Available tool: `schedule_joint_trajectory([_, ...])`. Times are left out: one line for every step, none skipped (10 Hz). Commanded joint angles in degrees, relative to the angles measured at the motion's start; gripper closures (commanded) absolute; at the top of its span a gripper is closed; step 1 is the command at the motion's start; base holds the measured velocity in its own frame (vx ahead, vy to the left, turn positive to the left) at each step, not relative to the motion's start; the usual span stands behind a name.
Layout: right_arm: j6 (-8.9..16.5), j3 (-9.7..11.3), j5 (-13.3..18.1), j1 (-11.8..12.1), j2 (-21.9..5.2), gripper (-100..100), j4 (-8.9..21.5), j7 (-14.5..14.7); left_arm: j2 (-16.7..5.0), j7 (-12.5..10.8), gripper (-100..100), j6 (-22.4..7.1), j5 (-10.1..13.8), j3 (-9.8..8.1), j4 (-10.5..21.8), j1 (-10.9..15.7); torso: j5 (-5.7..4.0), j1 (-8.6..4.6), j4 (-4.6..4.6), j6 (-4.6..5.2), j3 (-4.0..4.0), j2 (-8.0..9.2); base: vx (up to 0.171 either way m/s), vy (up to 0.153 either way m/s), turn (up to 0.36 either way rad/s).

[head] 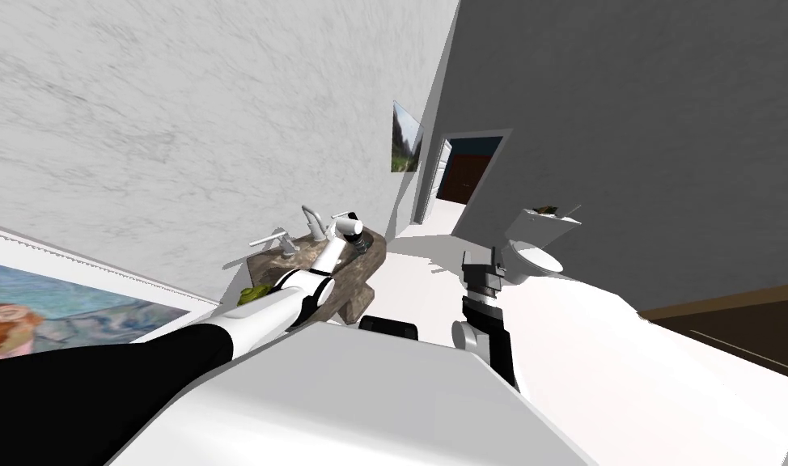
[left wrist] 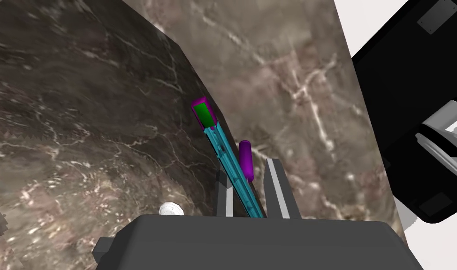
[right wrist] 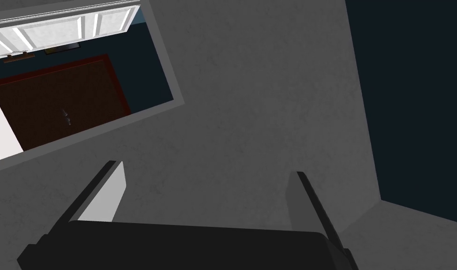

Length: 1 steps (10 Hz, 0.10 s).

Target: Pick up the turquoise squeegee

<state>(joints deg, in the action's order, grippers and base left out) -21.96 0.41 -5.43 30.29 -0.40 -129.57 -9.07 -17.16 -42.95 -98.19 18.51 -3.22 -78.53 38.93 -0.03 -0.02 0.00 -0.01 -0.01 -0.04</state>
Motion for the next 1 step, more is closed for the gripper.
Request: schedule_joint_trajectory([0.0,0.0,0.0,0.0,0.0,0,0.0,0.0,0.0,0.0,0,0.0,0.0,0.0,0.0,0.0,0.0,0.0,0.0,0.0,0.0,0.0,0.0,0.0,0.0])
